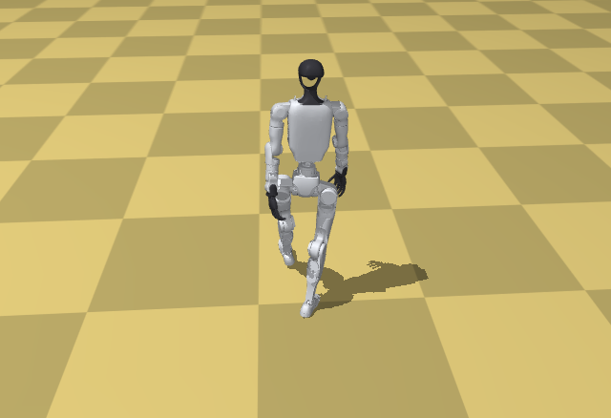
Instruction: Upper body actions
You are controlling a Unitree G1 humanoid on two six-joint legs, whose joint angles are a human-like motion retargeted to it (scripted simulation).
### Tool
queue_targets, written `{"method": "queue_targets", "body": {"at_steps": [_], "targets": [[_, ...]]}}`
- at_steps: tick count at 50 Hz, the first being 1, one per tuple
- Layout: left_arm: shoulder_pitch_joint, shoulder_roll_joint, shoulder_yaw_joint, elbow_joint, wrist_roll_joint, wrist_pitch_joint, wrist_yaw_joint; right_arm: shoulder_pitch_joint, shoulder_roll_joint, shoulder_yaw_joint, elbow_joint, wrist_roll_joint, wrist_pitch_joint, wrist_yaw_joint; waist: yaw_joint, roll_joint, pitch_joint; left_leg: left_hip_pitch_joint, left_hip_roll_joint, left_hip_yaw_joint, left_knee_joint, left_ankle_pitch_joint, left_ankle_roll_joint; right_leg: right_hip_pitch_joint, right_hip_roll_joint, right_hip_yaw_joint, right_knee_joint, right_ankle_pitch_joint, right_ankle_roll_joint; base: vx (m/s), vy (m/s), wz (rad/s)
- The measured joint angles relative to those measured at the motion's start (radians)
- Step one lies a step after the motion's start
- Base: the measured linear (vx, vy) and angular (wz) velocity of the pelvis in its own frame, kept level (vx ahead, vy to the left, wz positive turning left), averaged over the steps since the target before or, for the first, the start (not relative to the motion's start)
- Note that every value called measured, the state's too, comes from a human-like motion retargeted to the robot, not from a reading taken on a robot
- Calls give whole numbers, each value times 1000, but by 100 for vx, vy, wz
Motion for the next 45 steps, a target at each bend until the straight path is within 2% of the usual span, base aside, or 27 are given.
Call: {"method": "queue_targets", "body": {"at_steps": [2,3,5,7,10,12,13,15,17,18,20,24,25,27,28,30,33,35,37,39,41,43,45], "targets": [[24,3,40,8,-24,5,1,1,5,-1,4,13,-7,-1,2,-17,-17,6,-12,40,-60,-27,18,30,-12,-18,15,-14,22,61,-73,26],[34,5,60,14,-31,7,3,6,9,-3,9,20,-5,3,12,-23,-21,12,-13,48,-38,-7,81,48,-16,-16,29,-9,32,72,-76,-8],[42,9,91,29,-37,15,7,27,18,-14,19,29,4,16,40,-31,-41,6,14,114,42,38,136,75,-25,-8,59,37,58,77,-78,-31],[43,15,115,31,-35,29,14,69,30,-41,34,41,8,23,57,-35,-64,16,0,19,77,90,153,94,-29,-25,101,157,78,75,-72,17],[41,20,127,31,-48,32,31,146,40,-79,81,85,-5,13,74,-30,-74,76,-6,-29,130,51,198,85,-41,-27,272,423,99,84,-78,40],[14,16,108,31,-77,23,37,177,30,-97,115,108,-10,-3,70,7,-62,142,8,-61,147,-5,212,43,-52,-83,471,556,73,58,-63,58],[-8,15,101,31,-94,20,39,183,23,-101,129,108,-9,-13,56,27,-51,173,15,-78,158,-32,216,21,-78,-147,589,575,42,53,-68,57],[-62,16,86,31,-123,19,38,186,12,-97,143,91,5,-49,45,54,-25,230,24,-82,168,-81,223,-46,-173,-231,829,461,-34,49,-70,6],[-114,19,57,31,-137,16,24,196,4,-90,147,65,25,-129,38,74,-17,274,31,-76,162,-115,225,-129,-204,-247,910,381,-109,28,-61,-20],[-145,22,39,31,-134,14,16,199,-1,-90,147,57,30,-174,29,80,-12,292,27,-79,154,-127,228,-175,-199,-242,921,350,-119,21,-70,26],[-207,27,-7,15,-107,11,0,204,-10,-102,148,52,26,-247,-13,85,1,324,4,-116,135,-140,231,-277,-162,-218,891,305,-101,18,-79,95],[-307,39,-123,-67,-7,-10,-22,242,-23,-128,146,69,0,-268,-111,52,34,419,-90,-214,87,-163,246,-433,-62,-83,584,288,-35,17,-74,140],[-327,42,-148,-92,21,-19,-23,254,-25,-134,148,73,-2,-258,-131,38,40,446,-116,-234,76,-173,251,-454,-48,-47,479,298,-31,20,-80,116],[-358,50,-184,-146,73,-36,-16,268,-26,-149,163,87,3,-230,-159,6,52,506,-169,-269,59,-199,262,-483,-56,-11,267,300,-60,15,-67,99],[-369,52,-197,-172,96,-45,-11,274,-26,-158,173,94,6,-220,-171,-3,55,536,-185,-288,53,-214,265,-498,-60,4,175,275,-78,17,-71,90],[-383,55,-220,-218,124,-62,-2,281,-26,-177,197,108,12,-208,-192,-10,59,593,-201,-322,50,-247,268,-533,-54,57,38,211,-62,21,-84,78],[-376,51,-238,-254,118,-77,7,296,-31,-197,229,116,22,-191,-204,-6,47,655,-203,-339,75,-291,260,-536,-51,72,-13,198,-39,19,-73,45],[-356,42,-227,-261,107,-79,5,298,-37,-201,245,117,36,-174,-212,3,26,682,-201,-337,98,-286,248,-526,-47,63,57,190,-63,16,-83,33],[-316,31,-206,-251,95,-78,-9,297,-43,-207,259,113,57,-163,-239,-2,-9,707,-205,-327,130,-216,215,-500,-49,29,57,290,-42,16,-63,49],[-263,24,-176,-227,94,-75,-29,298,-45,-215,260,112,79,-150,-269,5,-56,697,-186,-286,207,-74,167,-496,-56,126,93,338,6,22,-76,66],[-209,10,-164,-187,100,-65,-21,307,-46,-229,260,130,88,-133,-289,15,-95,648,-139,-221,358,96,116,-481,-76,148,124,303,20,26,-86,77],[-181,3,-165,-141,97,-54,10,298,-46,-241,260,167,84,-106,-262,-7,-100,565,-115,-148,561,222,81,-437,-131,113,135,260,38,10,-75,32],[-169,12,-157,-109,89,-37,29,269,-39,-226,258,208,71,-81,-266,-47,-59,488,-105,-128,749,240,76,-352,-182,10,119,226,28,-1,-91,48]]}}
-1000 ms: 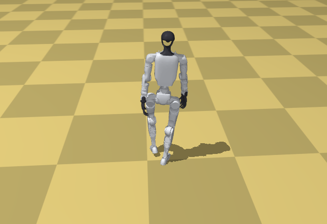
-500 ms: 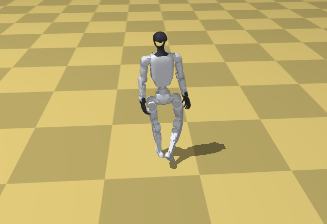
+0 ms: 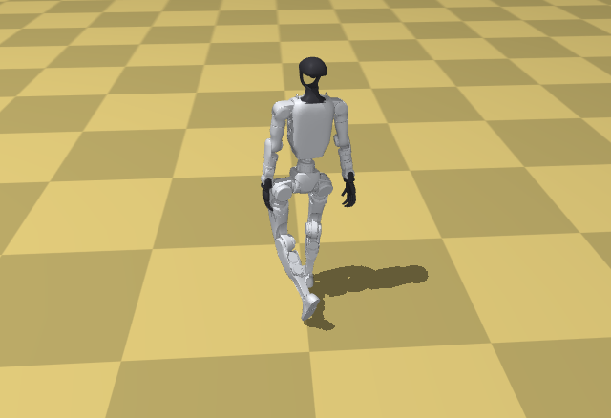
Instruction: Upper body actions
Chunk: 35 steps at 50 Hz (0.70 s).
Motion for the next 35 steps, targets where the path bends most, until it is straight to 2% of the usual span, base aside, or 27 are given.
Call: {"method": "queue_targets", "body": {"at_steps": [3,5,8,13,14,17,18,20,22,24,25,28,30,32,33,35], "targets": [[28,10,25,0,4,10,-5,-55,7,48,-31,18,-9,8,45,-42,76,-91,78,132,154,-137,114,92,-23,25,11,-59,10,-4,-72,3],[61,9,38,-9,7,1,-3,-87,5,74,-55,-12,-14,-3,90,-46,92,-182,92,164,167,-176,131,133,-27,2,-3,-82,12,6,-70,-15],[109,9,61,-2,5,-6,13,-126,-3,120,-102,-88,-15,-10,135,-19,72,-306,87,155,11,-198,73,172,14,-17,-31,-117,13,14,-65,1],[157,0,108,53,-13,7,32,-194,-14,167,-171,-185,-14,-48,219,40,81,-406,115,118,-484,-197,-29,274,106,-19,-70,-175,25,22,-72,-19],[165,-1,121,65,-16,10,33,-206,-14,170,-178,-193,-15,-53,232,41,81,-418,120,120,-582,-200,-34,296,112,-17,-78,-186,29,39,-78,-22],[197,-8,159,92,-23,18,41,-226,-11,174,-188,-187,-22,-50,237,13,59,-435,117,168,-799,-236,-25,345,89,-34,-92,-210,47,51,-72,20],[209,-9,174,100,-24,20,43,-227,-7,175,-187,-179,-22,-44,240,11,52,-427,127,199,-810,-253,-38,360,89,-33,-84,-215,51,59,-63,10],[222,-11,203,115,-21,28,43,-219,6,162,-192,-167,-21,-39,246,11,33,-421,146,246,-759,-255,14,382,90,-27,-60,-207,65,71,-72,-5],[220,-7,233,131,-16,42,40,-192,23,144,-196,-143,-29,-44,264,10,5,-435,168,274,-703,-209,42,390,93,-1,-25,-153,77,75,-69,-7],[221,-5,254,139,-19,50,38,-152,37,125,-187,-113,-45,-45,267,15,-20,-412,165,237,-680,-156,42,404,97,5,26,-51,79,72,-56,42],[221,-5,259,140,-26,52,37,-129,42,117,-180,-97,-52,-44,263,17,-31,-399,170,223,-661,-145,38,407,96,1,64,14,74,88,-66,64],[206,0,249,139,-66,53,33,-60,56,108,-155,-70,-59,-49,251,62,-55,-358,168,157,-626,-213,87,357,93,-51,309,211,28,73,-63,76],[165,8,237,132,-96,54,24,-48,58,117,-141,-60,-63,-48,232,99,-24,-307,185,128,-602,-264,93,311,50,-144,539,259,-53,46,-66,62],[107,19,217,117,-119,54,9,-60,56,129,-135,-66,-57,-41,239,115,20,-243,183,136,-603,-302,101,244,-11,-174,749,140,-111,31,-59,-7],[81,24,202,109,-126,52,3,-61,59,132,-138,-74,-53,-39,242,122,31,-219,183,140,-604,-318,103,204,-14,-167,795,99,-135,24,-57,-9],[31,38,169,91,-124,46,-8,-55,65,136,-158,-86,-55,-43,235,133,41,-189,178,130,-612,-340,105,122,23,-142,820,32,-144,24,-69,30]]}}
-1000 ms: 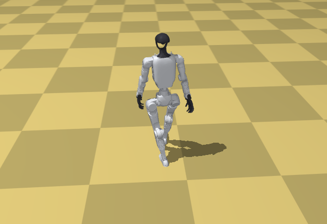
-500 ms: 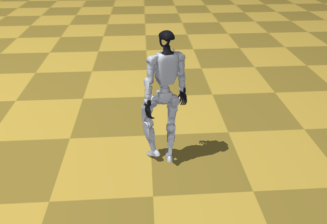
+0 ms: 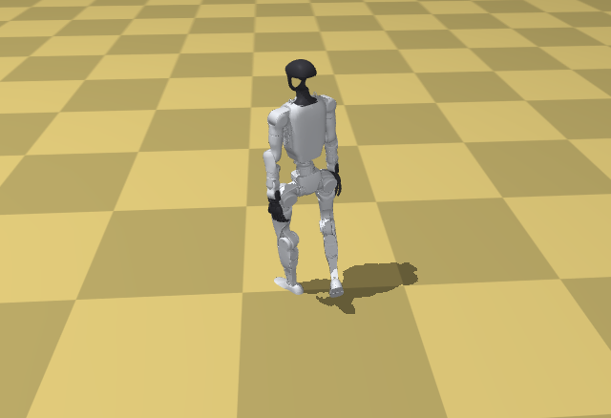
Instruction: Upper body actions
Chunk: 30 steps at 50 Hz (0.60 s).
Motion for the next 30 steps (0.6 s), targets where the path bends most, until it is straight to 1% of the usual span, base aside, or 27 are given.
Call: {"method": "queue_targets", "body": {"at_steps": [3,5,6,7,8,10,13,15,17,18,20,22,23,25,27,28,30], "targets": [[-89,23,-61,-33,36,-10,-1,13,10,1,-52,4,-30,-19,-62,2,16,33,-42,-72,-24,-16,7,-115,80,16,-114,-68,42,15,-67,123],[-144,35,-111,-58,60,-19,0,27,14,3,-88,10,-50,-33,-108,-6,31,67,-84,-128,-41,-27,14,-172,125,41,-278,-71,77,13,-74,159],[-170,40,-133,-72,73,-22,-1,33,16,5,-105,13,-61,-38,-128,-19,40,89,-113,-152,-50,-35,19,-187,139,67,-384,-53,89,8,-66,150],[-196,44,-152,-86,87,-25,-1,38,19,7,-123,15,-70,-41,-145,-34,51,113,-142,-174,-58,-44,23,-199,147,90,-491,-37,95,4,-55,139],[-218,47,-168,-103,101,-28,-1,42,21,9,-138,18,-78,-42,-160,-52,64,142,-173,-196,-64,-56,28,-206,143,106,-601,-25,88,6,-61,132],[-253,50,-197,-140,124,-38,-5,50,27,11,-165,25,-92,-39,-186,-81,88,204,-219,-242,-73,-83,33,-223,142,171,-781,-48,79,11,-76,126],[-267,41,-228,-196,137,-58,-13,62,35,16,-197,43,-118,-15,-210,-90,98,290,-233,-284,-67,-141,31,-241,152,284,-914,-56,110,14,-69,104],[-256,26,-236,-222,138,-70,-13,74,38,25,-220,50,-140,13,-219,-86,85,321,-233,-311,-35,-185,28,-216,136,266,-902,-11,124,17,-67,68],[-220,5,-226,-233,141,-84,-6,88,39,39,-247,40,-153,43,-213,-88,49,329,-243,-301,18,-181,22,-201,128,213,-873,52,119,20,-66,35],[-199,-5,-218,-231,140,-90,-2,90,40,46,-259,23,-155,51,-213,-83,25,322,-236,-276,55,-146,16,-201,128,225,-846,47,126,12,-56,32],[-164,-26,-203,-208,127,-100,11,85,45,59,-293,-26,-146,51,-222,-73,4,271,-205,-238,199,1,-5,-201,133,282,-796,4,127,-2,-58,46],[-158,-33,-193,-149,98,-96,21,74,51,75,-339,-66,-127,21,-245,-94,38,203,-186,-204,415,150,-18,-142,87,271,-793,-33,141,-17,-47,87],[-163,-29,-187,-111,86,-92,20,65,53,83,-360,-71,-131,6,-271,-101,54,168,-175,-189,518,190,-10,-107,61,231,-803,-47,143,-21,-59,112],[-166,-20,-183,-42,78,-70,11,51,55,99,-389,-43,-162,1,-289,-115,73,103,-161,-134,678,180,16,-47,34,187,-821,-76,140,-16,-58,71],[-146,-21,-176,-3,91,-43,19,37,60,104,-395,-12,-172,11,-264,-128,86,59,-109,-11,758,111,49,-15,22,197,-815,-103,140,-6,-49,-22],[-130,-24,-170,5,96,-38,31,30,64,103,-396,-5,-170,21,-246,-131,90,32,-99,30,770,98,38,-3,20,198,-815,-114,138,-8,-50,-59],[-95,-29,-163,7,87,-48,56,12,72,101,-399,0,-163,33,-215,-123,92,-45,-92,70,766,72,-10,13,31,205,-823,-131,134,-9,-49,-64]]}}
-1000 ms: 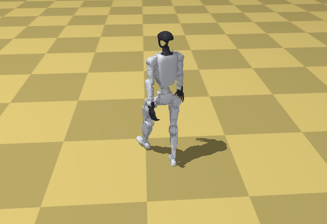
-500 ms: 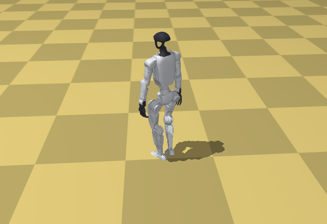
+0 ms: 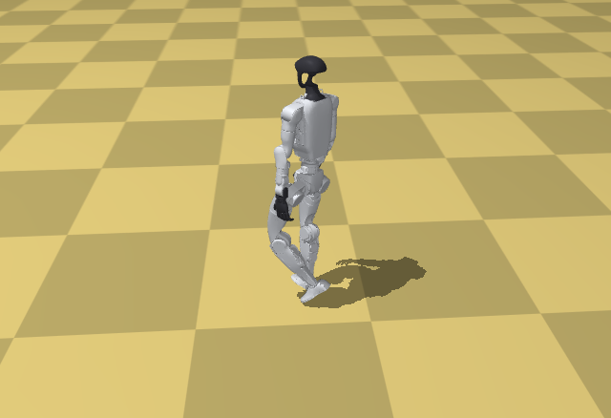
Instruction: Upper body actions
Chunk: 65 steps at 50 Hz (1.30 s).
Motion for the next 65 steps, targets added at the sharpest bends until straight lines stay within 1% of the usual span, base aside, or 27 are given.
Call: {"method": "queue_targets", "body": {"at_steps": [3,7,8,11,13,15,17,18,19,20,23,25,27,29,30,32,35,40,42,45,49,53,55,59,61,63,65], "targets": [[58,-9,17,-6,-16,-9,14,-11,1,17,-7,3,-12,-13,6,42,-1,-95,27,19,-127,-20,-86,20,42,13,-9,-29,0,-4,-40,-38],[113,-24,51,21,-29,-4,18,-11,-12,32,-4,-7,-18,-10,30,105,15,-172,91,-28,-420,-11,-143,59,108,54,-22,-62,2,7,-47,-69],[126,-25,56,29,-34,-1,13,-7,-14,35,0,-9,-16,-4,43,112,21,-182,104,-60,-503,-5,-147,73,123,76,-26,-70,1,17,-44,-117],[171,-33,68,29,-29,4,-8,4,-22,35,14,-5,-9,14,71,110,38,-189,121,-216,-699,-12,-104,107,126,152,-24,-97,11,31,-52,-127],[204,-47,87,11,-11,0,-10,16,-31,32,18,-8,2,29,87,95,55,-154,129,-311,-785,-16,-115,124,108,211,-5,-120,25,46,-49,-141],[234,-58,101,-8,2,-5,-10,29,-45,23,20,-28,26,52,96,105,74,-96,169,-305,-816,-6,-214,144,112,260,24,-150,33,57,-42,-127],[252,-66,107,-18,13,-3,-19,44,-72,3,30,-67,57,85,78,119,65,-76,173,-227,-795,39,-218,153,107,277,40,-174,32,52,-24,-65],[257,-70,112,-23,20,0,-27,52,-87,-8,38,-90,74,103,65,134,55,-76,185,-165,-790,84,-236,156,113,278,45,-181,20,49,-21,-40],[257,-72,112,-29,26,6,-37,58,-104,-21,49,-111,92,118,58,143,41,-89,181,-163,-773,94,-237,155,107,272,51,-177,5,52,-27,-35],[253,-74,109,-36,32,12,-48,64,-120,-36,61,-132,110,131,55,150,26,-109,168,-192,-751,86,-231,150,97,263,57,-168,-12,51,-33,-69],[222,-58,71,-84,33,30,-75,82,-154,-85,127,-141,149,110,113,162,35,-74,146,-192,-755,51,-206,110,38,196,193,-82,-97,39,-28,-116],[190,-42,51,-132,30,41,-78,73,-174,-115,199,-109,158,73,248,162,52,-15,155,-53,-805,53,-180,15,5,216,386,-68,-177,37,-26,-221],[168,-19,37,-183,28,31,-62,71,-186,-143,249,-69,171,57,194,201,32,-37,169,-98,-773,11,-186,5,17,78,445,-69,-216,21,-18,55],[152,1,35,-241,19,14,-63,65,-193,-169,290,-42,187,64,111,237,26,-38,142,-182,-768,-19,-171,-8,89,23,483,-60,-185,23,-20,140],[147,8,40,-269,13,9,-65,63,-197,-177,306,-35,194,71,97,240,32,-30,132,-177,-772,-21,-163,-30,123,47,521,-62,-153,24,-20,22],[132,24,55,-310,0,4,-73,63,-199,-191,318,-37,209,81,92,231,34,-10,116,-144,-776,-33,-143,-51,169,62,532,-66,-124,24,-18,-33],[112,42,85,-339,-23,0,-62,74,-197,-196,308,-60,250,60,84,223,35,23,91,-118,-786,-55,-115,-75,201,24,487,-73,-144,18,-16,-29],[73,65,113,-312,-78,2,-51,78,-188,-156,231,-194,334,-1,-2,188,62,93,22,-113,-812,-82,-91,-150,256,66,376,-65,-96,14,-22,30],[64,66,118,-290,-87,6,-55,85,-190,-130,178,-253,346,-12,-32,173,73,125,-10,-117,-822,-97,-70,-176,259,79,307,-57,-93,10,-20,22],[64,53,118,-263,-85,7,-60,97,-196,-94,101,-302,333,-37,-60,148,85,173,-55,-118,-831,-130,-42,-211,254,104,189,-22,-97,12,-25,-2],[75,31,83,-233,-55,-2,-68,109,-189,-77,4,-264,286,-24,-75,116,108,258,-117,-107,-843,-186,-4,-254,226,184,39,79,-101,12,-24,-7],[90,6,40,-194,-4,-8,-60,118,-165,-76,-96,-170,235,-6,-84,113,116,321,-134,-119,-831,-239,0,-294,188,278,-68,165,-110,9,-30,13],[103,-5,20,-175,22,-12,-58,122,-152,-72,-144,-134,207,-15,-85,122,109,344,-132,-128,-826,-263,-4,-306,163,292,-90,173,-116,7,-42,22],[129,-19,-3,-141,64,-16,-55,123,-131,-47,-227,-98,159,-36,-58,131,75,371,-129,-128,-810,-302,-23,-306,91,154,-64,151,-115,2,-45,7],[146,-20,-6,-126,76,-14,-55,121,-122,-26,-260,-94,138,-41,-46,126,57,390,-132,-129,-801,-304,-38,-291,71,99,-72,205,-116,-2,-62,11],[164,-16,0,-115,85,-9,-59,118,-112,0,-285,-97,115,-42,-24,112,38,407,-137,-123,-786,-278,-58,-282,61,101,-63,271,-101,-1,-59,3],[186,-15,3,-115,87,-2,-59,112,-98,20,-298,-102,92,-38,-25,109,18,403,-122,-144,-735,-205,-80,-272,45,76,-35,278,-93,-3,-57,36]]}}
